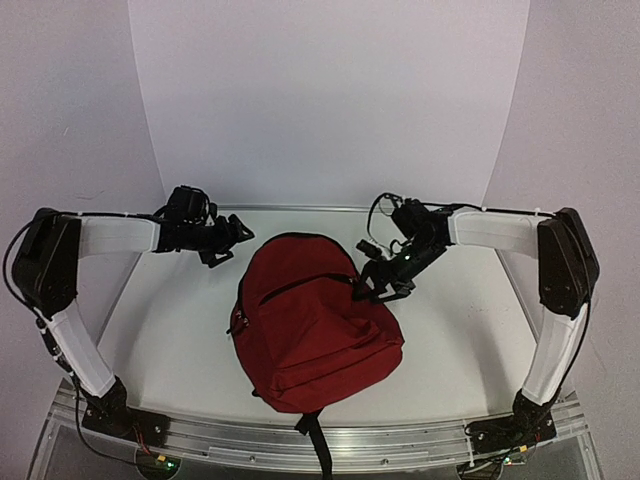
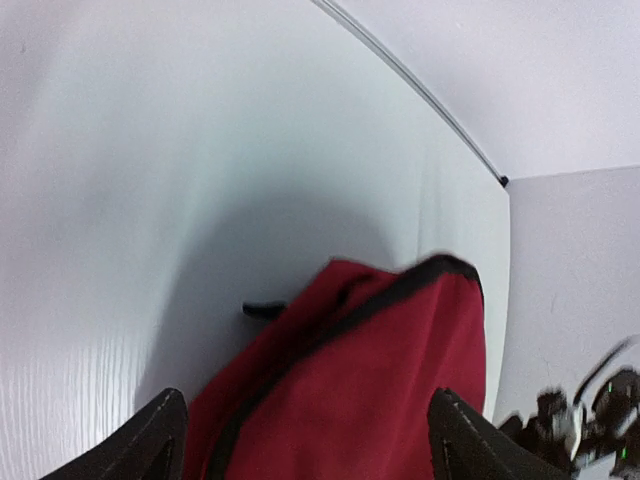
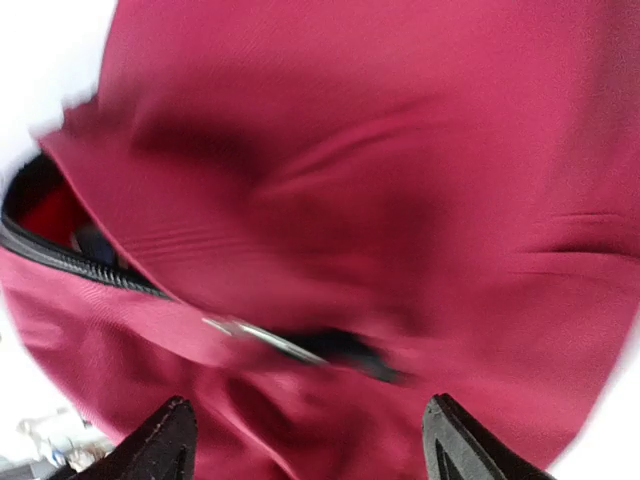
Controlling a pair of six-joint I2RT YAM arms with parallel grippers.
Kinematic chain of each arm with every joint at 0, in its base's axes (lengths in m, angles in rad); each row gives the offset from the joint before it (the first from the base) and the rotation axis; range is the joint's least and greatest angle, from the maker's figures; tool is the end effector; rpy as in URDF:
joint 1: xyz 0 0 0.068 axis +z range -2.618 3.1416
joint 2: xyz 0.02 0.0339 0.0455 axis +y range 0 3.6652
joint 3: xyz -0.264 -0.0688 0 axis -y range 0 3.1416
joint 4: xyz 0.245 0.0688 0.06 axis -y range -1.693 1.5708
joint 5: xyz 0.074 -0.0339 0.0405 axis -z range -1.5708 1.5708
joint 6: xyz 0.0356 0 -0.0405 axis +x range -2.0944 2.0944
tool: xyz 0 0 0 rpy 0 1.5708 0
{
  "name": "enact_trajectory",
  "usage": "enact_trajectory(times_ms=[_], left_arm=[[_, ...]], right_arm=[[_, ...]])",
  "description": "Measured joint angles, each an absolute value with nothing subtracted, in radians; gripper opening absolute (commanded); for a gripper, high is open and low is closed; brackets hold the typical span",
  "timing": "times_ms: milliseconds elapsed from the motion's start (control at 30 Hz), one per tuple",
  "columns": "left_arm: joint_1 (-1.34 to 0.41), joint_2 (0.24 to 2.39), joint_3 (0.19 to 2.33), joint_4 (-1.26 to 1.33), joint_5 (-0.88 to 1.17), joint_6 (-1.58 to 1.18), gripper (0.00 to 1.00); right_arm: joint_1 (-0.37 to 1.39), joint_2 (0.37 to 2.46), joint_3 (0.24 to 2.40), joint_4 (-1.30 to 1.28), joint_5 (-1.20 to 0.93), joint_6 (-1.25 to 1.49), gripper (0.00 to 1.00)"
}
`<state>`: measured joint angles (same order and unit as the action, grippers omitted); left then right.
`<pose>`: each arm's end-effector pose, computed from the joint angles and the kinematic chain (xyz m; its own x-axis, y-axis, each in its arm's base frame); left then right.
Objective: Pack the student bag
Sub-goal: Adjust the student bag at the center of the board.
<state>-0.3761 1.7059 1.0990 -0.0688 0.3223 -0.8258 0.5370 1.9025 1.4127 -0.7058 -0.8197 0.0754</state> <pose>0.3448 -0.1483 0.2172 -0.8195 -0.4260 -0.3834 -0.0356 0.7054 -0.7079 0.3187 0.2200 0.2093 -0.8408 -0.4408 -0.3142 -0.5174 0.4839 0.7058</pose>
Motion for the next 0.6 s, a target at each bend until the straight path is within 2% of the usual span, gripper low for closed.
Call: enact_trajectory(times_ms=[167, 333, 500, 600], left_arm=[[-0.456, 1.465, 0.940, -0.130, 0.313, -0.835, 0.90], [-0.521, 1.382, 0.805, -0.154, 0.307, -0.895, 0.89], [-0.530, 1.384, 0.678, -0.151, 0.300, -0.967, 0.72], [-0.530, 1.423, 0.658, -0.095, 0.316, -0.992, 0.52]], right_arm=[[0.412, 1.896, 1.439, -0.694, -0.806, 0.077, 0.84], [0.418, 1.896, 1.461, -0.691, -0.825, 0.082, 0.85], [0.431, 1.896, 1.462, -0.692, -0.853, 0.086, 0.86], [0.430, 1.896, 1.452, -0.687, -0.876, 0.090, 0.86]])
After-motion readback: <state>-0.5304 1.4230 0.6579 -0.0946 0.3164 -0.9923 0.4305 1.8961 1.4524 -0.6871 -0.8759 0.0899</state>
